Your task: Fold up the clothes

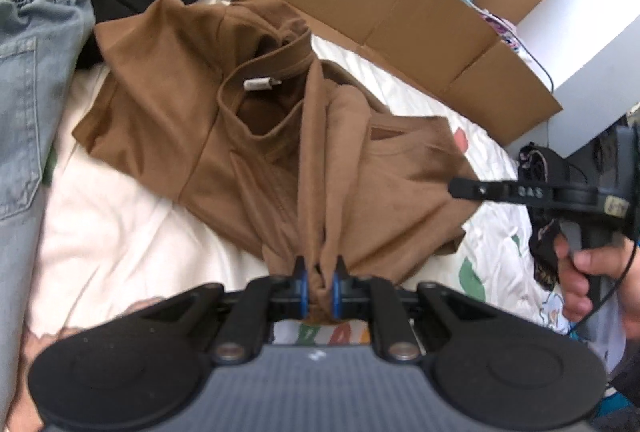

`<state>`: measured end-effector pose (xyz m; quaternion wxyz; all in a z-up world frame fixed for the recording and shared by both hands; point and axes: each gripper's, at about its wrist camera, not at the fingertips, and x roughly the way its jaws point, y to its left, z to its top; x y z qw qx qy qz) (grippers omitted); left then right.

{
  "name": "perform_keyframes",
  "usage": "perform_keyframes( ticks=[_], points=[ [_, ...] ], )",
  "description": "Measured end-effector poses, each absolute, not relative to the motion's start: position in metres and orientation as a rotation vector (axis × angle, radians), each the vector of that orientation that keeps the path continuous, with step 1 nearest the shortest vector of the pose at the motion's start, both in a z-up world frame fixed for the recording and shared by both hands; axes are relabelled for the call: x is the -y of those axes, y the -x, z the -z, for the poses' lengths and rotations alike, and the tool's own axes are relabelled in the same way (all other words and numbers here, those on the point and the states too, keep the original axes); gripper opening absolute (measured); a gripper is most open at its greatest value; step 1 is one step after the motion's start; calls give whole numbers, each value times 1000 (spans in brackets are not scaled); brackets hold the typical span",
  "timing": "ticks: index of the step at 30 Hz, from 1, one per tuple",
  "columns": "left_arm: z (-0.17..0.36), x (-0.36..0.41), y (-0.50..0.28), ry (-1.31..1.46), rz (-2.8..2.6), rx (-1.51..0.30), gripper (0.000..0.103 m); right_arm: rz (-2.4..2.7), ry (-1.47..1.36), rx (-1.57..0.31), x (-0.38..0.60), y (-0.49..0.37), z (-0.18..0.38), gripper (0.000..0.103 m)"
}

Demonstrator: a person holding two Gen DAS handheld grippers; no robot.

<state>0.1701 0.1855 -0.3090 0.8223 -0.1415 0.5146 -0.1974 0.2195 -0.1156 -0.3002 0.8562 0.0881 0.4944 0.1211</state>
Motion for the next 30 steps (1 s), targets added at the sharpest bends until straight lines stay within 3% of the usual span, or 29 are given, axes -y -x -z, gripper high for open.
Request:
perform_keyframes(
  ticks=[16, 22, 24, 26, 30],
  points=[
    [316, -191, -135, 226, 424, -1227, 12, -274, -194, -1161, 113, -156, 315, 0],
    [315, -196, -127, 181, 413, -1262, 28, -256, -167, -1213, 112, -142, 324, 3],
    [307, -203, -134, 180, 394, -1232, 40, -250, -167, -1209, 114, -143, 320, 13],
    [302, -209, -143, 191, 370, -1200, 42, -244, -177, -1190, 118, -144, 316, 25],
    [305, -217, -164, 232, 304, -1161, 42, -216, -178, -1144, 128, -151, 303, 30]
  ],
)
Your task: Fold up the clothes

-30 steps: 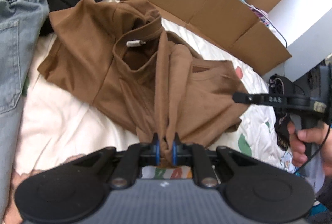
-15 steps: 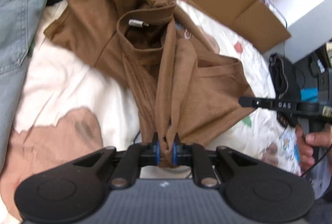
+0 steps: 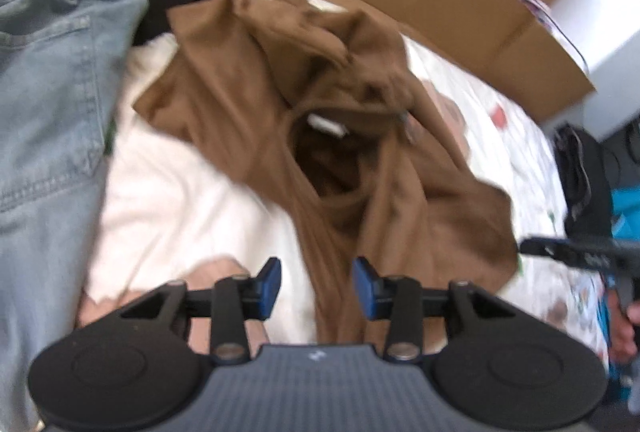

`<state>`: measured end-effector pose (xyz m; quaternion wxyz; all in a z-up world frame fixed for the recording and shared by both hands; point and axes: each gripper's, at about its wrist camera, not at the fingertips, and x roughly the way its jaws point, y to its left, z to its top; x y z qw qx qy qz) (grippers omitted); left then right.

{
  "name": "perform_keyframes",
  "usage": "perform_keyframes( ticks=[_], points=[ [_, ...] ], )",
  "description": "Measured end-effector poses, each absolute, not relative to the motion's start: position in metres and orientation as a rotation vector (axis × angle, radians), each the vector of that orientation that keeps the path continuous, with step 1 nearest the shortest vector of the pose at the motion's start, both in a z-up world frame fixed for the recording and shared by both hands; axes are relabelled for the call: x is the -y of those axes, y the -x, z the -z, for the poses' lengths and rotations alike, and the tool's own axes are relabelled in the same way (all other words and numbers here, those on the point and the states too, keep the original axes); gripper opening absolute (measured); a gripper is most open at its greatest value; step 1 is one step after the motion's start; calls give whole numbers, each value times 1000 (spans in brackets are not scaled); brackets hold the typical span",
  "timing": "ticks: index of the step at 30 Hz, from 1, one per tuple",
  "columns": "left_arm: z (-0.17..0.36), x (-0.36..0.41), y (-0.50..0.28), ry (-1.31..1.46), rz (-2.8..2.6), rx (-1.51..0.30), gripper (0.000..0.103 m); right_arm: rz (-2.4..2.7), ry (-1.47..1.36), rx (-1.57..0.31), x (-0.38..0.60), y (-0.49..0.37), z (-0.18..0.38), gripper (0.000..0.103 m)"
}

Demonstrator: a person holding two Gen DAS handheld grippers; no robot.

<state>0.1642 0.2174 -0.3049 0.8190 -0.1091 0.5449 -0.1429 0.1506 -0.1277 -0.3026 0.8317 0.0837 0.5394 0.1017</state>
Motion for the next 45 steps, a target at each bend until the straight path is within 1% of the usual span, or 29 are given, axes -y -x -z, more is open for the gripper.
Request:
perform_keyframes(
  ticks=[4, 10, 17, 18, 19, 20, 22, 23, 25, 26, 30, 36, 38, 42, 45],
  points=[
    [313, -212, -178, 246, 292, -1146, 42, -218, -194, -1091, 137, -167, 290, 30],
    [326, -202, -197, 261, 290, -1140, 42, -251, -143, -1026, 135, -201, 278, 30],
    [339, -197, -209, 289, 279, -1147, 39, -320, -114, -1008, 114, -228, 285, 31],
    [341, -197, -208, 294, 275, -1151, 30, -329, -104, -1009, 110, -231, 288, 32],
    [342, -198, -208, 300, 272, -1155, 23, -335, -94, -1008, 107, -234, 291, 37],
    [344, -198, -207, 306, 269, -1158, 13, -339, -86, -1010, 103, -237, 295, 40],
    [346, -199, -207, 317, 262, -1166, 9, -341, -87, -1022, 99, -246, 303, 41],
    [348, -200, -206, 323, 259, -1169, 7, -343, -92, -1029, 98, -250, 307, 45],
    [348, -202, -202, 324, 256, -1175, 6, -342, -104, -1036, 95, -259, 315, 53],
    [346, -203, -198, 320, 256, -1176, 6, -340, -102, -1037, 93, -264, 320, 55],
    [341, -210, -182, 307, 251, -1194, 5, -348, -77, -1058, 83, -286, 335, 56],
    [336, -219, -160, 297, 228, -1226, 5, -386, -55, -1067, 62, -308, 349, 63],
    [336, -224, -159, 294, 214, -1229, 5, -391, -50, -1072, 58, -314, 353, 66],
    [336, -228, -156, 303, 190, -1231, 5, -397, -28, -1073, 53, -325, 360, 68],
    [334, -231, -152, 300, 179, -1230, 5, -390, -28, -1078, 53, -334, 366, 73]
  ],
)
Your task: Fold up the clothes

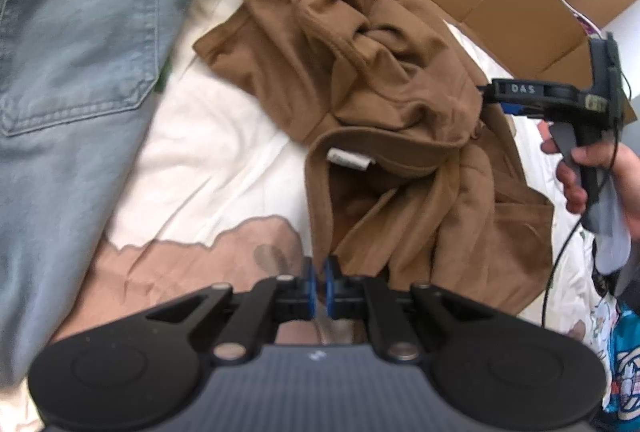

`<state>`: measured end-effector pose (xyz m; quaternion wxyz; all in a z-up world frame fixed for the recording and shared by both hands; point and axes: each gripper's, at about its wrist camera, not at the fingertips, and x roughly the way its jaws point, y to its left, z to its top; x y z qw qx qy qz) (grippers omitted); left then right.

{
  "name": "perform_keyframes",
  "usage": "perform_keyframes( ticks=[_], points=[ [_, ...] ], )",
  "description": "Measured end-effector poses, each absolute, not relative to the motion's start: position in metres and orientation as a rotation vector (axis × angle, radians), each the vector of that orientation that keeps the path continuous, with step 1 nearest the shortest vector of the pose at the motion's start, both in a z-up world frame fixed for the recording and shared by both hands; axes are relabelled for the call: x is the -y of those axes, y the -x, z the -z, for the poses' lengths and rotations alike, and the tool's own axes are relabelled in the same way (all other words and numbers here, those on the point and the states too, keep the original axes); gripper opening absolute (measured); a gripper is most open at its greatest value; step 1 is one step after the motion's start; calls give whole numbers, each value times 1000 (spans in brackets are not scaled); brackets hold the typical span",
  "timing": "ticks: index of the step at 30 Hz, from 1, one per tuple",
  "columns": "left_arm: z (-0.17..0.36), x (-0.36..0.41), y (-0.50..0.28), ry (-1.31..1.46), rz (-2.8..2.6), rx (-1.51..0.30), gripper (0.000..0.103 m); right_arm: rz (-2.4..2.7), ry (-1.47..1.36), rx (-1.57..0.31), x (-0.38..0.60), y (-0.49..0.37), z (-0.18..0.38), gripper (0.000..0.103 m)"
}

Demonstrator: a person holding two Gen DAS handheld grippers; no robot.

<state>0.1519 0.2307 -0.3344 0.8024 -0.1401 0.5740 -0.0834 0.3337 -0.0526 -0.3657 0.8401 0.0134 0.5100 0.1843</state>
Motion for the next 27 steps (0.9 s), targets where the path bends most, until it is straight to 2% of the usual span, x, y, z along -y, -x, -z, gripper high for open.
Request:
perform_keyframes(
  ticks=[3, 4, 5, 7, 8, 11, 18, 27],
  points=[
    [335, -232, -146, 302, 168, -1241, 5, -394, -16, -1104, 51, -340, 376, 72],
    [335, -232, -144, 303, 165, -1246, 5, -404, -14, -1116, 51, -341, 380, 64],
    [335, -233, -142, 304, 161, -1251, 5, -412, -18, -1134, 51, -342, 384, 41],
    [336, -233, -139, 308, 155, -1254, 5, -422, -26, -1166, 54, -342, 391, 12],
    [336, -234, -138, 310, 152, -1253, 5, -428, -26, -1166, 56, -340, 392, 7],
    [335, -234, -138, 313, 147, -1246, 5, -448, -5, -1143, 62, -331, 385, 4],
    [325, -238, -137, 316, 151, -1211, 4, -345, 8, -1103, 108, -301, 362, 4],
    [322, -235, -142, 329, 158, -1185, 4, -171, -61, -1154, 176, -241, 355, 3]
  ],
)
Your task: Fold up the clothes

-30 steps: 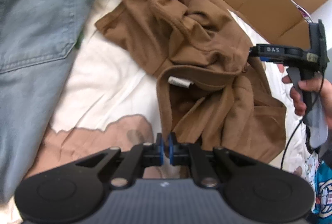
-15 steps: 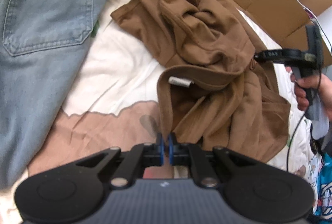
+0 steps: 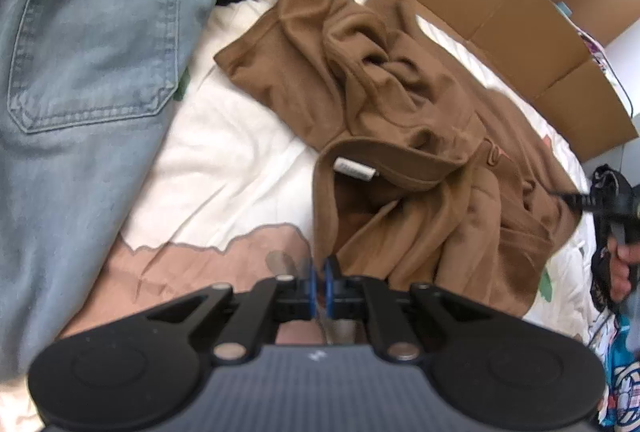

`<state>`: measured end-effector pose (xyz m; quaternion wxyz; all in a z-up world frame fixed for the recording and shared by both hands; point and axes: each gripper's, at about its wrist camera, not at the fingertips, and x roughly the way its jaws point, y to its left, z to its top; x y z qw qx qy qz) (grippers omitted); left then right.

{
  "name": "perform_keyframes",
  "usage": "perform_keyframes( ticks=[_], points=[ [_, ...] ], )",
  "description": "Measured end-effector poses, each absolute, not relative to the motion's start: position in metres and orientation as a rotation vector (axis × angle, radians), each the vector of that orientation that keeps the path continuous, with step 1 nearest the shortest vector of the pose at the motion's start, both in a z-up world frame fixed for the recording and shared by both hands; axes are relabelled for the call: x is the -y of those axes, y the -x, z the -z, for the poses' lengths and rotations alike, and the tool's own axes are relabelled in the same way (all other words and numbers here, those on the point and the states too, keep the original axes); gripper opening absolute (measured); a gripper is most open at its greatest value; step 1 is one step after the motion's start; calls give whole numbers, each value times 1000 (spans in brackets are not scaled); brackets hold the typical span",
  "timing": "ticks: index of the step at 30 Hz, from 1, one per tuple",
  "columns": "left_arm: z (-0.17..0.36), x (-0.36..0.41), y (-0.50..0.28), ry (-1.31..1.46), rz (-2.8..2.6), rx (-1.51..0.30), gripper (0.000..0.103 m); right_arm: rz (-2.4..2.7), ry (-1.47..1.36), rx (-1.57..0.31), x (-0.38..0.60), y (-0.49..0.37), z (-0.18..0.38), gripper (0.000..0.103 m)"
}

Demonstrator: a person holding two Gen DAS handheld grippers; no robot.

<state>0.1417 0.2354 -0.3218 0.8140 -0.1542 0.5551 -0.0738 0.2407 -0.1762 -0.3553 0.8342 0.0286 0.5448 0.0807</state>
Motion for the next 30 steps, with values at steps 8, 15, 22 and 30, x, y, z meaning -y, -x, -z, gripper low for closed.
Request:
perform_keyframes(
  ticks=[8, 15, 22, 30],
  points=[
    [319, -230, -148, 338, 183, -1160, 4, -21, -95, -1183, 223, -192, 345, 3],
    [319, -221, -155, 340, 220, -1146, 4, 75, -85, -1221, 253, -160, 337, 3],
    [325, -204, -162, 361, 296, -1156, 5, 166, -84, -1285, 286, -117, 334, 3],
    [332, -167, -168, 376, 426, -1172, 5, 290, -89, -1377, 331, -61, 336, 3]
  ],
)
